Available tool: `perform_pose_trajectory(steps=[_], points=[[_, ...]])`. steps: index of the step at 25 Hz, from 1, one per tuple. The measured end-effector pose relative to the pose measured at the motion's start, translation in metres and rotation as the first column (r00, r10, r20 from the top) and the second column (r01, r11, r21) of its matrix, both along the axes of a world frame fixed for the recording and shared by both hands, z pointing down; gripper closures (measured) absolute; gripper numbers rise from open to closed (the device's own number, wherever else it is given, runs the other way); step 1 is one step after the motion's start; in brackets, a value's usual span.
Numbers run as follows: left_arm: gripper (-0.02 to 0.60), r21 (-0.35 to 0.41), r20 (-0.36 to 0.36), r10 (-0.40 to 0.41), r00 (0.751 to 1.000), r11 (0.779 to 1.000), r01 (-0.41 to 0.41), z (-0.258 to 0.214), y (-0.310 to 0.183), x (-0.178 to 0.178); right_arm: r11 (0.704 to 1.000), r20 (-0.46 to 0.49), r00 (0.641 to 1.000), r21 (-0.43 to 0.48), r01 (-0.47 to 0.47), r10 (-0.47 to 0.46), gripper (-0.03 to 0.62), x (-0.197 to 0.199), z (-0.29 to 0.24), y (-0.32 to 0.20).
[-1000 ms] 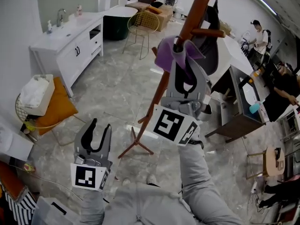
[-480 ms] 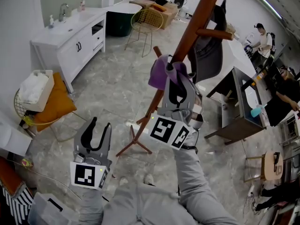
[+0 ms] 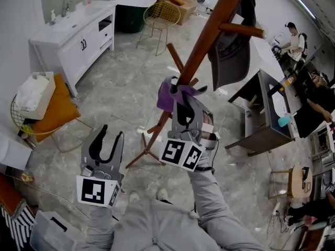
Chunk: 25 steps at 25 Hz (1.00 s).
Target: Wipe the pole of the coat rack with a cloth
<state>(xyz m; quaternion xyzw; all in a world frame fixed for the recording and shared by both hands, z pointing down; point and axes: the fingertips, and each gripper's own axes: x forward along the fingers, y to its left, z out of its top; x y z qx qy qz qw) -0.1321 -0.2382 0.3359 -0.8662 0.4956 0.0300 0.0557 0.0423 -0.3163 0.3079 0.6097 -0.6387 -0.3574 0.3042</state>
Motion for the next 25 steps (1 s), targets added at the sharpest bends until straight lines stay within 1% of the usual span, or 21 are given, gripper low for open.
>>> perform_pose_trajectory(steps=[4, 10, 13, 16, 18, 21, 23, 25], points=[[0.402, -0.01, -0.007, 0.012, 1.0, 1.0, -0.013, 0.004, -0.003, 0.006, 0.994, -0.039, 0.999, -0.107, -0.001, -0.003, 0.536, 0.004, 0.034, 0.002], [0.402, -0.023, -0.019, 0.039, 0.999, 0.999, -0.039, 0.011, -0.008, 0.016, 0.972, -0.126, 0.992, -0.235, -0.01, -0.02, 0.536, 0.009, 0.071, 0.001], [0.402, -0.028, -0.023, 0.051, 0.998, 0.998, -0.052, 0.013, -0.008, 0.021, 0.961, -0.143, 0.989, -0.277, -0.01, -0.031, 0.536, 0.01, 0.083, 0.002], [0.402, -0.034, -0.022, 0.059, 0.998, 0.998, -0.06, 0.015, -0.009, 0.025, 0.957, -0.129, 0.991, -0.291, -0.001, -0.038, 0.536, 0.01, 0.084, 0.006], [0.402, -0.037, -0.022, 0.065, 0.998, 0.997, -0.066, 0.016, -0.009, 0.028, 0.96, -0.11, 0.993, -0.28, 0.011, -0.043, 0.536, 0.011, 0.08, 0.012], [0.402, -0.038, -0.021, 0.073, 0.997, 0.997, -0.074, 0.016, -0.009, 0.034, 0.966, -0.032, 0.998, -0.257, 0.037, -0.047, 0.536, 0.017, 0.065, 0.026], [0.402, -0.035, -0.019, 0.077, 0.997, 0.996, -0.077, 0.015, -0.009, 0.039, 0.968, 0.051, 0.998, -0.245, 0.059, -0.048, 0.536, 0.026, 0.056, 0.037], [0.402, -0.031, -0.017, 0.08, 0.997, 0.996, -0.081, 0.013, -0.009, 0.043, 0.968, 0.165, 0.985, -0.235, 0.085, -0.046, 0.536, 0.039, 0.047, 0.049]])
